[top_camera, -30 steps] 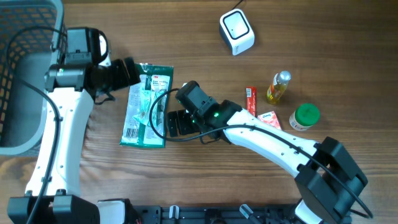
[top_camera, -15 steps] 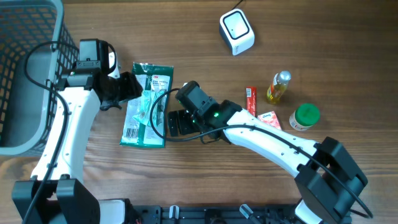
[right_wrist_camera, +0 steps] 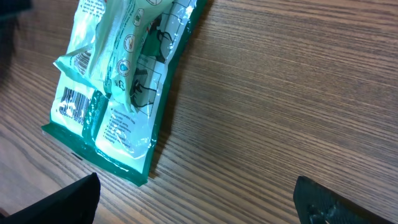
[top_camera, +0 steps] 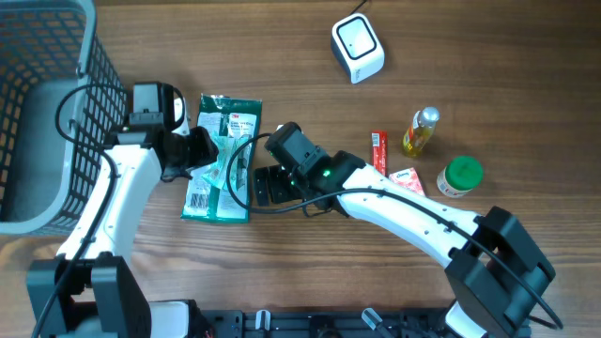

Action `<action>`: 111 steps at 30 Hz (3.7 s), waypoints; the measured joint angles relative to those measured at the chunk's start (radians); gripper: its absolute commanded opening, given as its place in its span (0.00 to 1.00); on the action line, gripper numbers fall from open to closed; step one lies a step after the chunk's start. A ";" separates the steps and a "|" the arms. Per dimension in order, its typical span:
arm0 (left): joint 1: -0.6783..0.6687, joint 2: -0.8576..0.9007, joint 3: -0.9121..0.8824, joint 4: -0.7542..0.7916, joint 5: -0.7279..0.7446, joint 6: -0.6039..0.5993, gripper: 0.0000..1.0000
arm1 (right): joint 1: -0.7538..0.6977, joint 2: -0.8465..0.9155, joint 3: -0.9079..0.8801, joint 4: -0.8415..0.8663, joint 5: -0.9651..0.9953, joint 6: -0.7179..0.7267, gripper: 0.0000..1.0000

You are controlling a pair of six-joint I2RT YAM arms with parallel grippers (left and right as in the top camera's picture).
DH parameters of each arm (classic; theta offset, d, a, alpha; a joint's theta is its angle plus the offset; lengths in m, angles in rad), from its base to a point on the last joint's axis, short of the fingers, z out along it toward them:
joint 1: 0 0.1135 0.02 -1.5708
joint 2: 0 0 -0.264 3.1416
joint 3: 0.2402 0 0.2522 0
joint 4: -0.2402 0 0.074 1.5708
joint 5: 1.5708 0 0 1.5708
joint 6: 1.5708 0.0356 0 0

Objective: Scan the item barcode

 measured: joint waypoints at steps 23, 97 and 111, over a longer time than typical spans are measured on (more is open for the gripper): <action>0.000 0.002 -0.123 0.165 -0.003 -0.001 0.48 | 0.000 0.000 0.000 -0.003 0.000 0.000 1.00; -0.002 -0.126 -0.180 0.133 0.084 -0.084 0.04 | -0.089 0.000 0.000 -0.031 -0.055 0.013 0.90; -0.002 -0.048 -0.179 0.137 0.056 -0.097 0.49 | -0.100 0.000 0.000 -0.056 -0.077 0.011 0.91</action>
